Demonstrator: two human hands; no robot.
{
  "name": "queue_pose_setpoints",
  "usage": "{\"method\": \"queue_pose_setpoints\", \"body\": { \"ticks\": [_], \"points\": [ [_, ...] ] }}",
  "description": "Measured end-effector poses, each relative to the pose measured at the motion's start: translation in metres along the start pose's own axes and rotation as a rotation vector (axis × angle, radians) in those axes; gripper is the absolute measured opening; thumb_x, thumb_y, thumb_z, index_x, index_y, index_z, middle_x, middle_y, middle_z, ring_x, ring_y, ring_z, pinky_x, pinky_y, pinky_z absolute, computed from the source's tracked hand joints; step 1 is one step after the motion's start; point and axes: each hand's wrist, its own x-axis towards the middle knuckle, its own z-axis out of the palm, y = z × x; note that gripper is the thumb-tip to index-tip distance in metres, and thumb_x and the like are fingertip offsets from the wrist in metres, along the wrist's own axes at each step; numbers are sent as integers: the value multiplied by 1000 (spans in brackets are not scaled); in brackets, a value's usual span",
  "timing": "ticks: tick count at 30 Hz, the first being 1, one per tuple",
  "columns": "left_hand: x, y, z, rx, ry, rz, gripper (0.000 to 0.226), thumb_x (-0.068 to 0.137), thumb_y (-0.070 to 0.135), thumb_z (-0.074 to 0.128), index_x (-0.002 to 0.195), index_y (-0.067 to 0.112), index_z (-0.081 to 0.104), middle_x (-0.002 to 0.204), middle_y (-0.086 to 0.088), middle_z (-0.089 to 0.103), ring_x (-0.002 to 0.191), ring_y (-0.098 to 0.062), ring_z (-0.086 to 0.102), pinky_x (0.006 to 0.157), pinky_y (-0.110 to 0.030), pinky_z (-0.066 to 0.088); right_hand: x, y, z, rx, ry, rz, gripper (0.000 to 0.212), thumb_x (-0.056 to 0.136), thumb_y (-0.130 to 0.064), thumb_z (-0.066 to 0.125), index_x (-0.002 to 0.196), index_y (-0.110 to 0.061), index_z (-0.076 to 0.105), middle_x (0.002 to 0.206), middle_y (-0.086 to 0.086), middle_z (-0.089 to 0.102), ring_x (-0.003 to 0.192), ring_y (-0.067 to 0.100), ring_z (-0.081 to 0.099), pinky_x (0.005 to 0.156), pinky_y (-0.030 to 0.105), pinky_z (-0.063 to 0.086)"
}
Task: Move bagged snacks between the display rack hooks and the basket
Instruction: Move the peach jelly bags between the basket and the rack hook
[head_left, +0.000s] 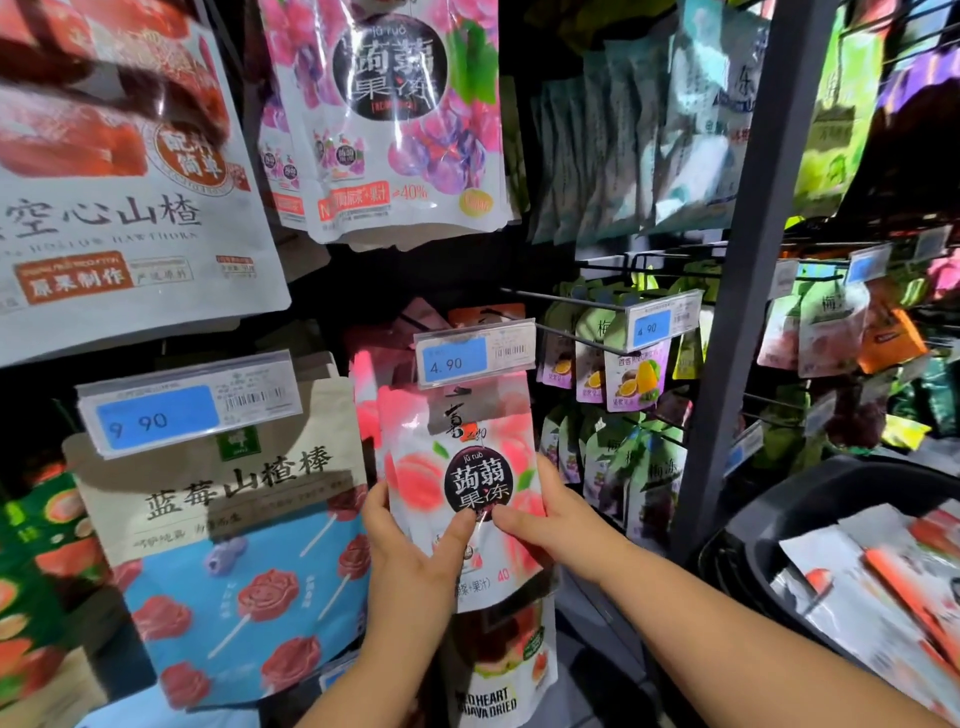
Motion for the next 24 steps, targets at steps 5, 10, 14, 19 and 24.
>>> {"method": "queue_pose_setpoints", "body": {
  "ticks": [5,10,14,19,24],
  "points": [
    [16,-7,2,23,8,82,88,86,29,70,153,26,12,157,3,23,142,-16,27,116,-37,26,19,-5,1,-71,-32,28,110,58,-70,77,149,-41,22,136,-6,58,125,14,55,110,45,43],
    [38,-15,5,27,2,112,89,90,22,66,154,30,5,149,16,16,135,3,15,108,-22,15,33,-16,3,-154,-41,63,109,77,-60,72,157,-21,9,150,-10,30,143,18,31,114,29,26],
    [52,-21,10,27,29,100,88,92,21,65,155,29,4,143,19,16,130,7,13,106,-18,13,47,-18,4,-145,-23,68,114,73,-61,74,157,-22,8,156,3,34,143,19,34,115,34,31],
    [54,-23,16,7,44,77,89,92,24,65,155,30,3,152,13,17,134,4,14,110,-22,16,52,-20,1,-161,-15,71,114,76,-57,74,158,-19,5,156,3,35,142,21,37,112,27,29],
    [43,-26,17,27,88,64,88,90,35,66,155,23,8,158,4,18,142,-7,18,110,-25,18,44,-10,1,-163,7,50,123,57,-76,69,155,-34,9,153,-1,41,139,17,40,115,44,35]
  ]
}}
